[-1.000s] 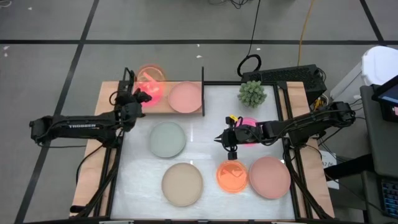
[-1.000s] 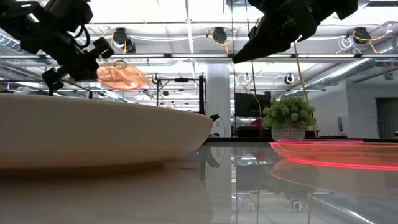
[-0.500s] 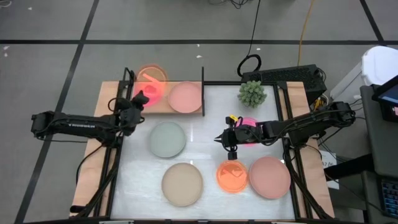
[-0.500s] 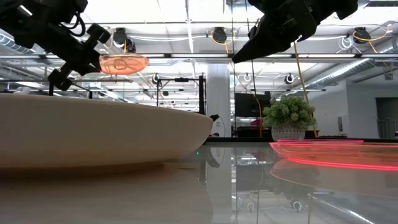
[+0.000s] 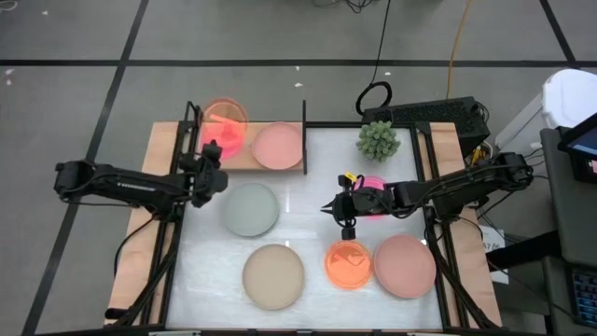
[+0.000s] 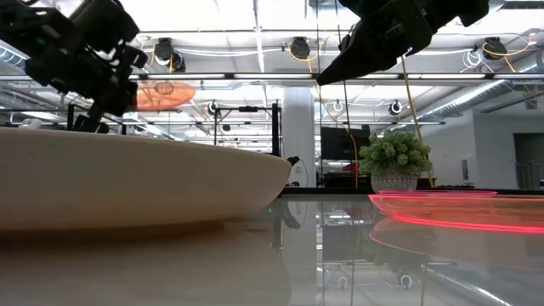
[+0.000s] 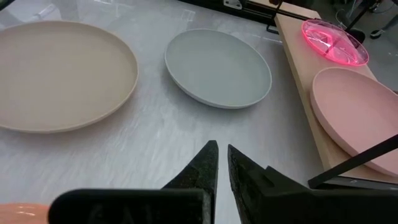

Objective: Place and stack plates onto a shelf
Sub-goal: Stack the left orange plate on top of the pink plate on the shelf

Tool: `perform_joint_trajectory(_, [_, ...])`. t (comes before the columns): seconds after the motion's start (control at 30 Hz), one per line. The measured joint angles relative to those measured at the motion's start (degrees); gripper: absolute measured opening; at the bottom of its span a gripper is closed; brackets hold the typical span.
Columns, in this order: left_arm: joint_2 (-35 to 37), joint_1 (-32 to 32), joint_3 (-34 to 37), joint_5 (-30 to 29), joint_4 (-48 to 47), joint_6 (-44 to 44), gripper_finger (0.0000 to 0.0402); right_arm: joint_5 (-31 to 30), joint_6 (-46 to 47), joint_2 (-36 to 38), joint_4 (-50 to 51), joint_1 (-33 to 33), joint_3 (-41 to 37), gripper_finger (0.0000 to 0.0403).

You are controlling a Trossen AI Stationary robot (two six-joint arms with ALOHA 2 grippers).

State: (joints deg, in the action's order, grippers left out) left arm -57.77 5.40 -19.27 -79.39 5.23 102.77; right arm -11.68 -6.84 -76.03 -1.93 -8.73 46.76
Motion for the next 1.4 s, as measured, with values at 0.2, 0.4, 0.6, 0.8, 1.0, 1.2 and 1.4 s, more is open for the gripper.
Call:
perform_joint_trajectory(0.2, [-3.7, 3.7, 0.0, 2.2, -4.6, 7.4, 0.0008, 0.0, 0.1, 0.0, 0.0, 0.0, 0.0, 0.002])
perform_joint_trajectory(0.4, [-5.3, 7.2, 0.0, 10.3, -10.4, 12.8, 0.0008, 0.0, 0.1, 0.0, 0.0, 0.0, 0.0, 0.002])
perform_joint_trajectory(0.6, [-5.3, 8.0, 0.0, 9.8, -11.6, 15.6, 0.0008, 0.0, -0.1, 0.0, 0.0, -0.4, 0.0, 0.002])
perform_joint_trajectory(0.8, [-5.3, 8.8, 0.0, 10.4, -13.3, 15.3, 0.0008, 0.0, -0.1, 0.0, 0.0, -0.4, 0.0, 0.002])
perform_joint_trajectory(1.0, [-5.3, 8.9, 0.0, 10.4, -17.1, 18.9, 0.0008, 0.0, 0.1, 0.0, 0.0, -0.4, 0.0, 0.002])
perform_joint_trajectory(1.2, [-5.3, 9.5, 0.0, 10.9, -17.6, 19.4, 0.0008, 0.0, 0.1, 0.0, 0.0, -0.4, 0.0, 0.002])
perform_joint_trajectory(1.4, [-5.3, 11.9, 0.0, 16.3, -17.7, 16.3, 0.0015, 0.0, 0.1, 0.0, 0.0, -0.4, 0.0, 0.002])
